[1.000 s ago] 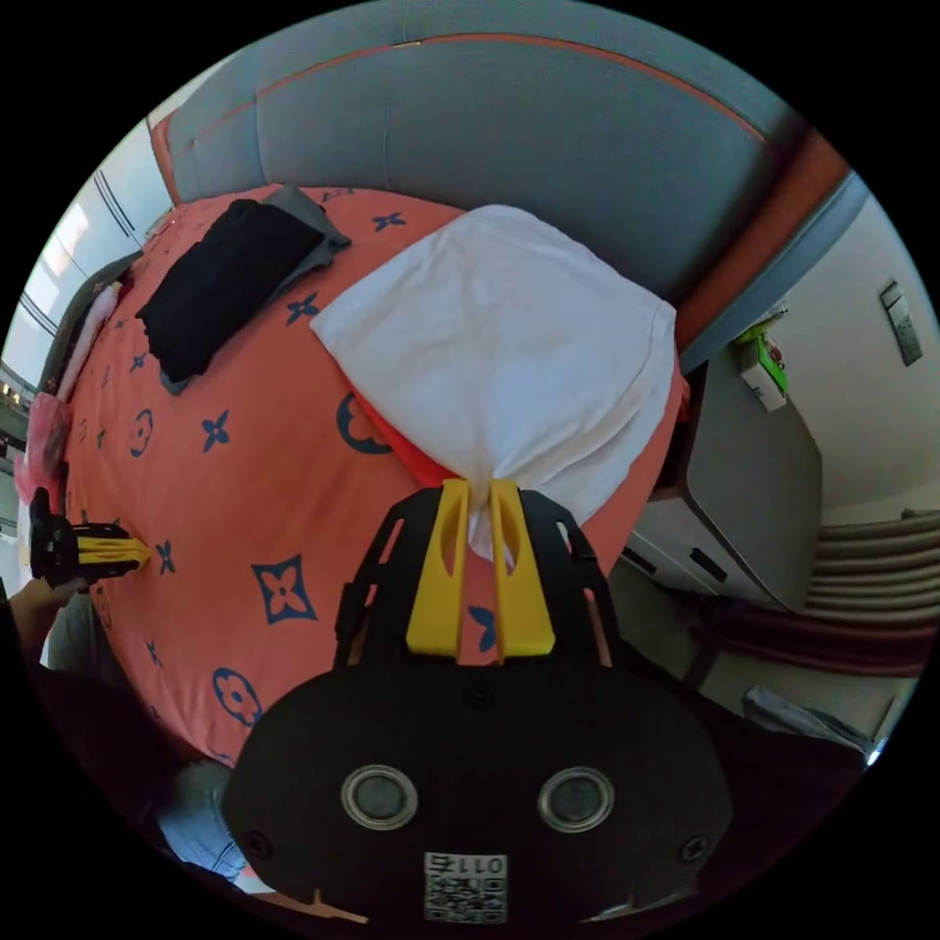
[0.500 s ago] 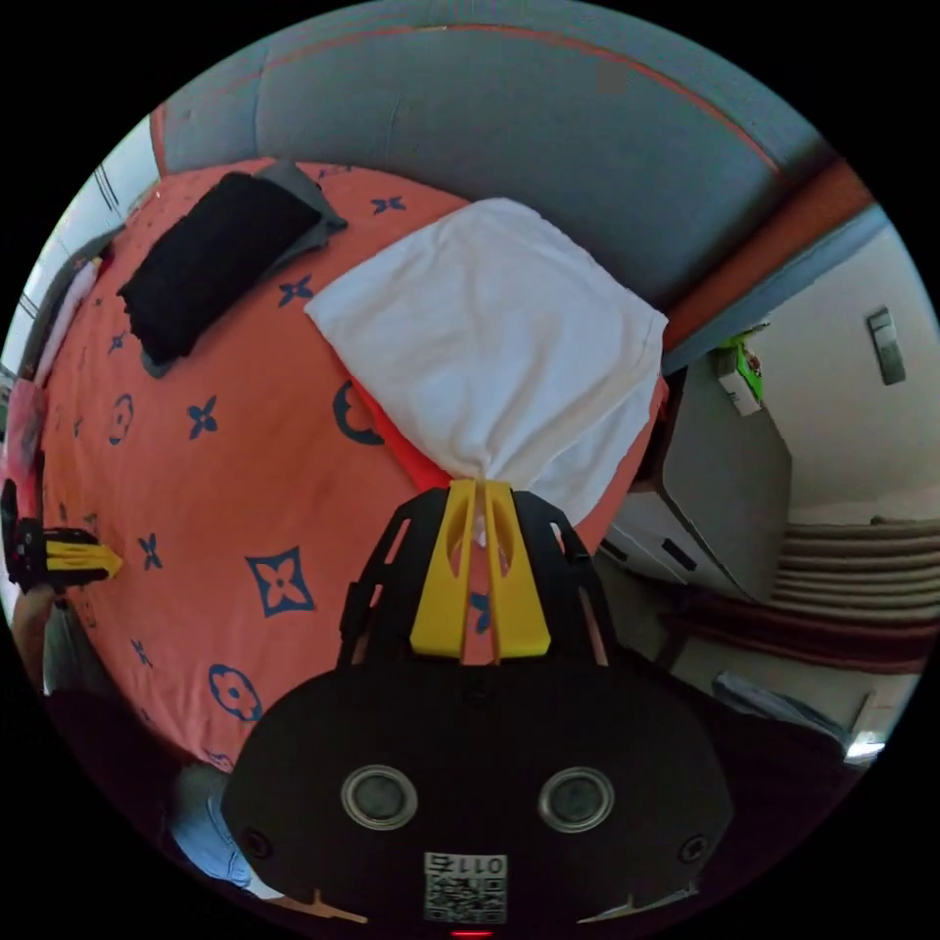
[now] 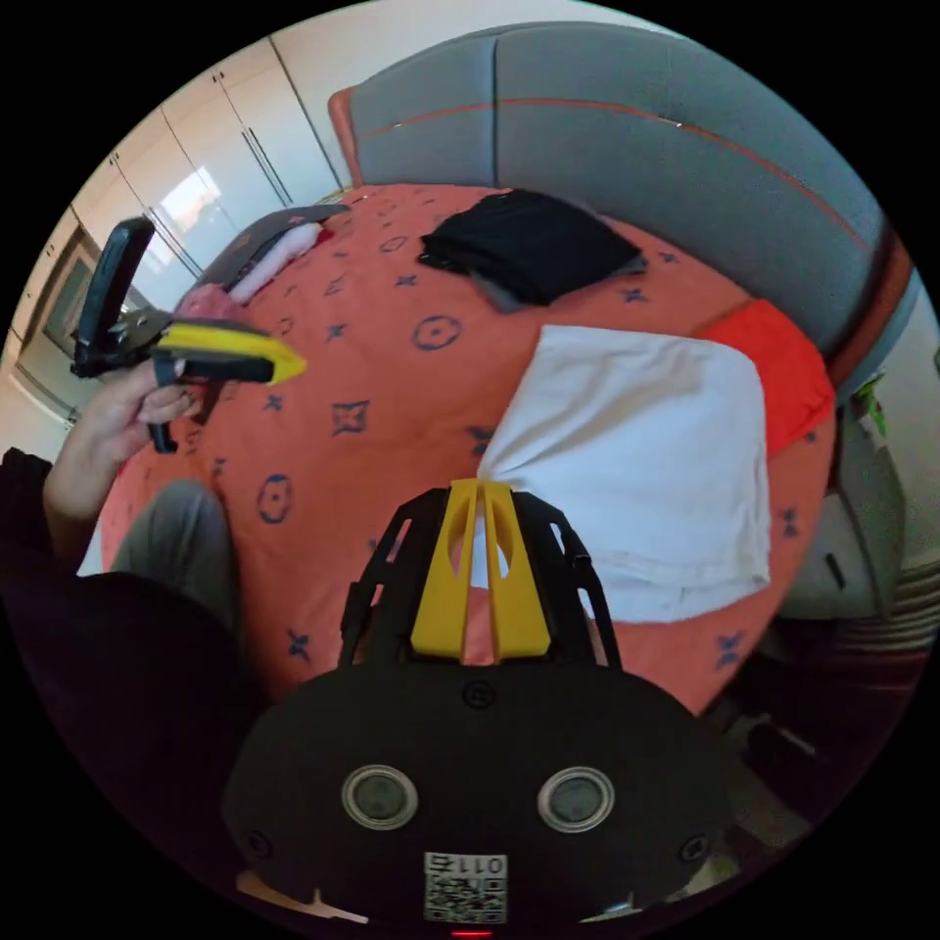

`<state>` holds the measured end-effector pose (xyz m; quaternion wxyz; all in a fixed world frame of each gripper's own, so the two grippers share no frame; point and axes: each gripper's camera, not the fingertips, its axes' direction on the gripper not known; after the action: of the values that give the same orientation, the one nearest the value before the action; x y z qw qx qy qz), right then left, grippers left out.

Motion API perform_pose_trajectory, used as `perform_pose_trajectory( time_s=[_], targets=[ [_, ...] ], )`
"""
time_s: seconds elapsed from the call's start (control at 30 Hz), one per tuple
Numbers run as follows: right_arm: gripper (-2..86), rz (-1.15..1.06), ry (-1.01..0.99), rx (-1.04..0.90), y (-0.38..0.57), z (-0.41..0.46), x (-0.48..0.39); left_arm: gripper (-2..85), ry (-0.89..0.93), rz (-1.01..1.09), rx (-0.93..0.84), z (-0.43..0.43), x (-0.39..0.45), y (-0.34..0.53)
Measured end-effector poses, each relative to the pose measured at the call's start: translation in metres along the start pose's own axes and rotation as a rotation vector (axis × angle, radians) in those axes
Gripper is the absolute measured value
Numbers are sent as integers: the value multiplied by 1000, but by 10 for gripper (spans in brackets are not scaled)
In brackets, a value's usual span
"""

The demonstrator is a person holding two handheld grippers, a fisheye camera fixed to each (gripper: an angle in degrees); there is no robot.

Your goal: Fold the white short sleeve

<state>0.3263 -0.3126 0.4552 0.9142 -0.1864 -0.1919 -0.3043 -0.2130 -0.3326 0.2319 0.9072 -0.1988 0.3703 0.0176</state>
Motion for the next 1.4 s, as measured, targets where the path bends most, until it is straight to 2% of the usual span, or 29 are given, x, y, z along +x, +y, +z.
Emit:
perform_pose_trajectory(
  time_s=[0.1,0.17,0.2,0.33,0.47,0.53,0.67,0.8,1.03,1.27,1.4],
  targets=[
    [14,87,43,-4,35,31,-59,0,-32,43,7,-20,8,40],
    [15,144,-69,73,52,32,-84,0,-26,69,8,-29,15,64],
    [15,130,-127,100,59,32,-105,0,-30,103,10,-36,23,80],
    [18,15,-121,97,74,33,-180,2,-107,152,23,-63,44,127],
    [32,-129,-303,51,100,23,-232,4,-137,147,79,-100,52,171],
    [48,-111,-295,21,110,24,-233,6,-124,142,75,-106,53,179],
    [84,3,-97,83,144,-3,-202,20,-61,167,82,-105,67,189],
    [84,35,76,46,166,-14,-166,65,-56,263,58,-74,102,179],
    [85,113,22,32,206,13,-141,100,-26,356,-36,-9,149,140],
    [82,156,1,50,215,18,-131,106,-182,385,-98,33,175,125],
    [79,176,-24,68,219,17,-136,96,-198,326,-101,43,173,126]
  ],
)
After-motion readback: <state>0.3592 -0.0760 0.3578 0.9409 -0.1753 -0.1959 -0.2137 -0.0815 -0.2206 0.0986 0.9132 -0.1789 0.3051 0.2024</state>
